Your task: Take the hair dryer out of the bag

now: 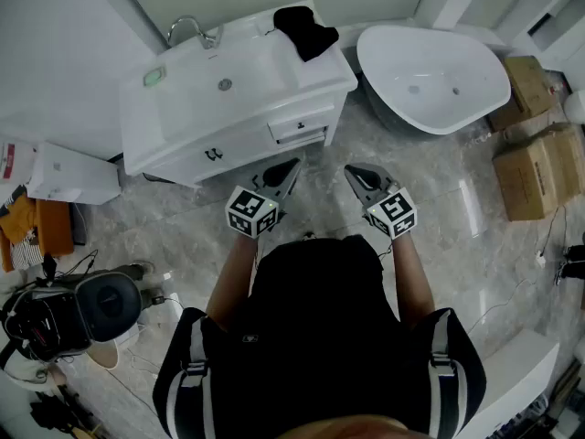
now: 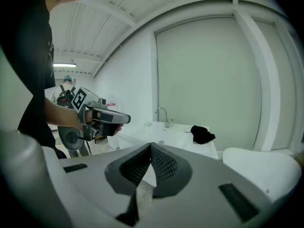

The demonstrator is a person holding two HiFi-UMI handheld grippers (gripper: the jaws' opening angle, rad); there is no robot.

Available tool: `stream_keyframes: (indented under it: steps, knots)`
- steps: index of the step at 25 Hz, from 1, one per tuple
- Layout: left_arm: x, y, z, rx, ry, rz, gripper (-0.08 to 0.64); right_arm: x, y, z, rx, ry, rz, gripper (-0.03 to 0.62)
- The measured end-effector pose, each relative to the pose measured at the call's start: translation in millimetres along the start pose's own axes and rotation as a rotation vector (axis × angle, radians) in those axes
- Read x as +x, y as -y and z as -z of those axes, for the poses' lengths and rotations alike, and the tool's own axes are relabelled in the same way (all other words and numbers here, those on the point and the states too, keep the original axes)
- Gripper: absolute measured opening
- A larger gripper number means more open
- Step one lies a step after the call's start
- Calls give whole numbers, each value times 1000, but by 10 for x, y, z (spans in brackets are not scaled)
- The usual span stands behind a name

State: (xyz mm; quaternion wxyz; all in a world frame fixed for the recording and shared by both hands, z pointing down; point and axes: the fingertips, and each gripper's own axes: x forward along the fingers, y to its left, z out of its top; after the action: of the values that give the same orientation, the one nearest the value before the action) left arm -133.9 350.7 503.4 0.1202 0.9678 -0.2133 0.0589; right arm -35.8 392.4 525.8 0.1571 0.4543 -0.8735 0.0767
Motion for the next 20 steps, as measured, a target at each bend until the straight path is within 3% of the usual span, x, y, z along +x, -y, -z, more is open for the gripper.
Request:
stream_keyframes:
  steps: [20]
  knots:
    - [-68, -68, 35, -50, -9, 26, 17, 25, -2, 12, 28, -12, 30, 58]
